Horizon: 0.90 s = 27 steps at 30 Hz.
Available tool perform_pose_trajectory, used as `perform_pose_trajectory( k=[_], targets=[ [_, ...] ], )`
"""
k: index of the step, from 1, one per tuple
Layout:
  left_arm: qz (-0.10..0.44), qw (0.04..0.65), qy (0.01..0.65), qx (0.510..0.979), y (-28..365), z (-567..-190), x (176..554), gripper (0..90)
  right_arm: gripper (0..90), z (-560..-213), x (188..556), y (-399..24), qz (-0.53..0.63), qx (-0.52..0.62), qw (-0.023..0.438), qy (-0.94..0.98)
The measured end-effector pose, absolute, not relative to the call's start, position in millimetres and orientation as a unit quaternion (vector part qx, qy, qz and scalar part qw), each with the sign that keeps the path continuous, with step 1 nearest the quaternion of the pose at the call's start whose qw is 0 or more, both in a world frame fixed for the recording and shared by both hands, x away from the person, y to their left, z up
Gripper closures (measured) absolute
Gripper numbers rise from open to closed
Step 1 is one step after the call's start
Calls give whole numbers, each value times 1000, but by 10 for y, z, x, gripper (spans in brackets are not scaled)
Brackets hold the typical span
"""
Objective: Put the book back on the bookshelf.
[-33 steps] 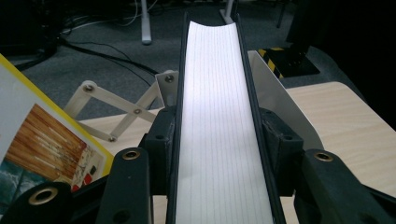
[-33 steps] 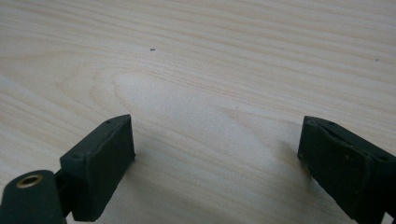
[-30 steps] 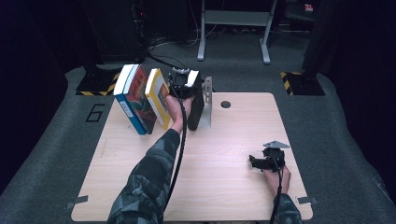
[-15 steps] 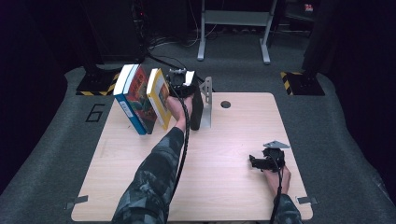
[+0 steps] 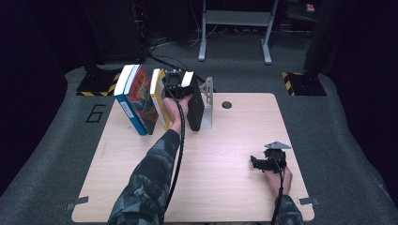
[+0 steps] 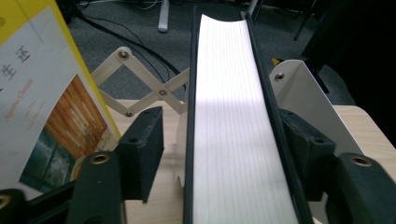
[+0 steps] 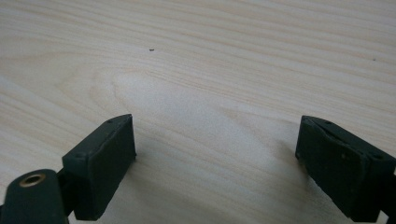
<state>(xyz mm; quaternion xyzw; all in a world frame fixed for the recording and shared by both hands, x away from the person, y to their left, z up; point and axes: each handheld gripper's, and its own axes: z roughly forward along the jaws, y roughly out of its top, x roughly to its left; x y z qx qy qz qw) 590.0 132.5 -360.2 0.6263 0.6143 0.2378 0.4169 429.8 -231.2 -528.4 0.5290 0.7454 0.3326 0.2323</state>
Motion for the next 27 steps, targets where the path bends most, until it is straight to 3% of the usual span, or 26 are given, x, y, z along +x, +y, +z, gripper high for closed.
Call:
perform_pose_trajectory(
  k=[8, 27],
  targets=[
    [240, 431, 593, 636, 1404, -3541, 5693, 247, 112, -5284, 4298, -2312, 332, 529, 232, 745],
    [239, 466, 529, 668, 1594, -3694, 4996, 151, 112, -5284, 4297, -2312, 332, 529, 232, 745]
  ],
)
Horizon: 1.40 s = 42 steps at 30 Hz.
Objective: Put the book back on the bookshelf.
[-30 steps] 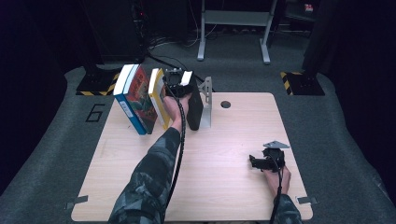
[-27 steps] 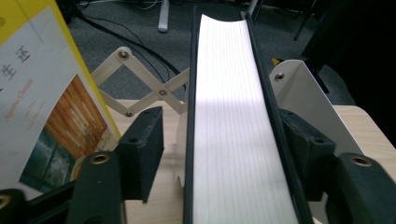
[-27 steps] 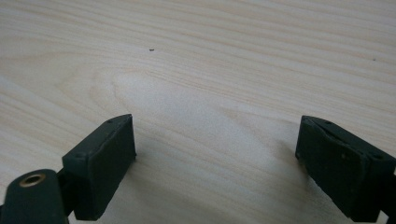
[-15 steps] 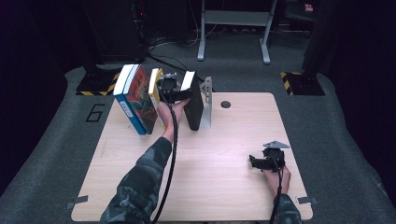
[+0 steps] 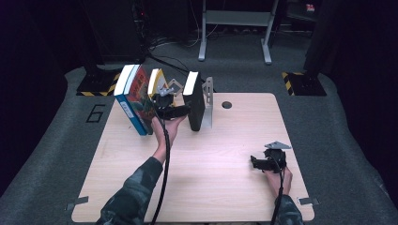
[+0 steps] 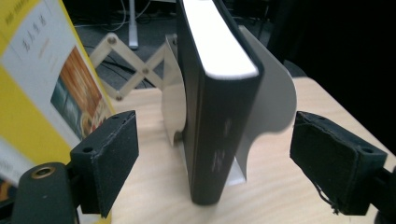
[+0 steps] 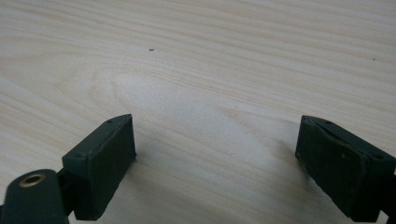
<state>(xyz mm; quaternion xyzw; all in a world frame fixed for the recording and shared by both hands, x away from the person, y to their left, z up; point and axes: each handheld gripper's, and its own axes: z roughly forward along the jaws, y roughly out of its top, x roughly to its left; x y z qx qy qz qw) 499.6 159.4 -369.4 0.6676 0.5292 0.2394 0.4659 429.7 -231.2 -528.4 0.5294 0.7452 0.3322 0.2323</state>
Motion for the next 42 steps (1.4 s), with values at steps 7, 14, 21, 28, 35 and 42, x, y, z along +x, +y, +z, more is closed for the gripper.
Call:
perform_pose_trajectory(
  k=[7, 14, 21, 28, 35, 42],
  targets=[
    [233, 460, 517, 683, 1732, -3944, 4693, 109, 113, -5284, 4297, -2313, 333, 529, 232, 745],
    [231, 446, 522, 689, 1949, -4233, 4416, 77, 111, -5284, 4297, -2312, 333, 530, 231, 745],
    [222, 413, 538, 700, 2212, -4668, 4176, 52, 104, -5285, 4298, -2310, 333, 530, 229, 745],
    [213, 375, 569, 700, 2465, -5149, 4016, 26, 77, -5287, 4305, -2297, 331, 529, 227, 748],
    [226, 340, 571, 712, 2574, -5304, 3935, 15, 31, -5291, 4314, -2284, 325, 528, 227, 751],
    [238, 320, 555, 731, 2545, -5318, 3952, 11, 0, -5297, 4324, -2276, 323, 534, 223, 749]
  ],
)
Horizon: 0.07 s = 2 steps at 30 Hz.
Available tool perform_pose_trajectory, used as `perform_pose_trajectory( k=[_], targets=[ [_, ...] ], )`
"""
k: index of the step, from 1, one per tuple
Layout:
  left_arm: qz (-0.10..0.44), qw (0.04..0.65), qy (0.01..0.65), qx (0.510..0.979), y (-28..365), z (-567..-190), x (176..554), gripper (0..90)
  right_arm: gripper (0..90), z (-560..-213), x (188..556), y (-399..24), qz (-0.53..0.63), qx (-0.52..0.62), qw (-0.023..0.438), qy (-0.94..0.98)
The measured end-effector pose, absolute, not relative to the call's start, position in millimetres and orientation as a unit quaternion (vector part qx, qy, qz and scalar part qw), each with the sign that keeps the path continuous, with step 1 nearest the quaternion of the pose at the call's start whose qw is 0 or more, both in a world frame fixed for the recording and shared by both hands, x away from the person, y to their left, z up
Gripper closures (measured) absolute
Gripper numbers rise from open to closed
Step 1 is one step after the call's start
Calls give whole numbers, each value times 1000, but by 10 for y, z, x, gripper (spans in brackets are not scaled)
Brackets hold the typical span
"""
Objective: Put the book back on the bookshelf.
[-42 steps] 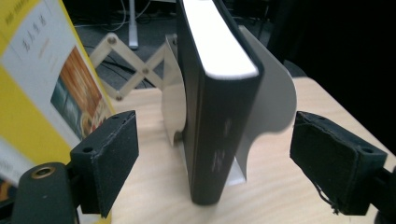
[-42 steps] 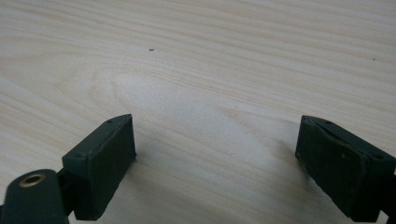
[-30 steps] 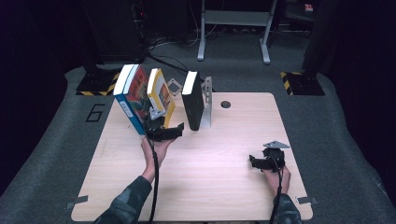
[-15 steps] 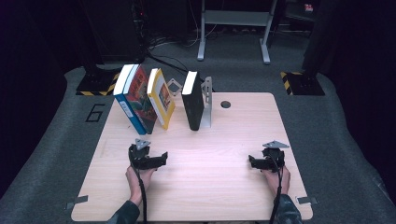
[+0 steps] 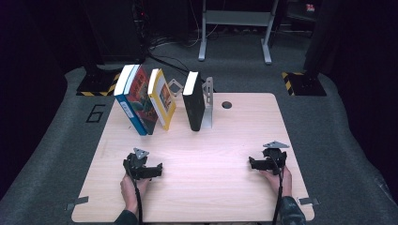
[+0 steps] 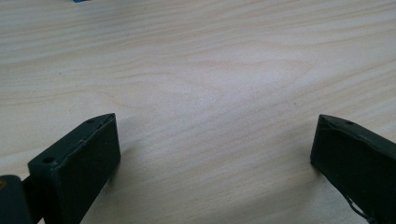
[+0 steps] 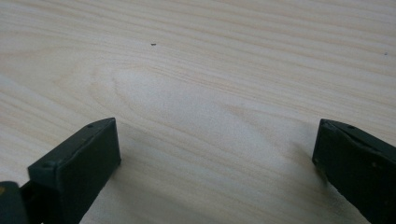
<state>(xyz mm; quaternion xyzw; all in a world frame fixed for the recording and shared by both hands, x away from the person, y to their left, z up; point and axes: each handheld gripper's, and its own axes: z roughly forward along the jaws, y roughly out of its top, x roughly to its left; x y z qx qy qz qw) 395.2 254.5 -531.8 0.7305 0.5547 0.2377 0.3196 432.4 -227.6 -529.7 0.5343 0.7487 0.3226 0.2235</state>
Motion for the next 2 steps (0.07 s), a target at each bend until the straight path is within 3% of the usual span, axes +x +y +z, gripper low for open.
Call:
perform_pose_trajectory(
  k=[2],
  targets=[
    [239, 319, 555, 731, 2545, -5318, 3953, 11, 0, -5297, 4326, -2277, 322, 534, 223, 749]
  ],
)
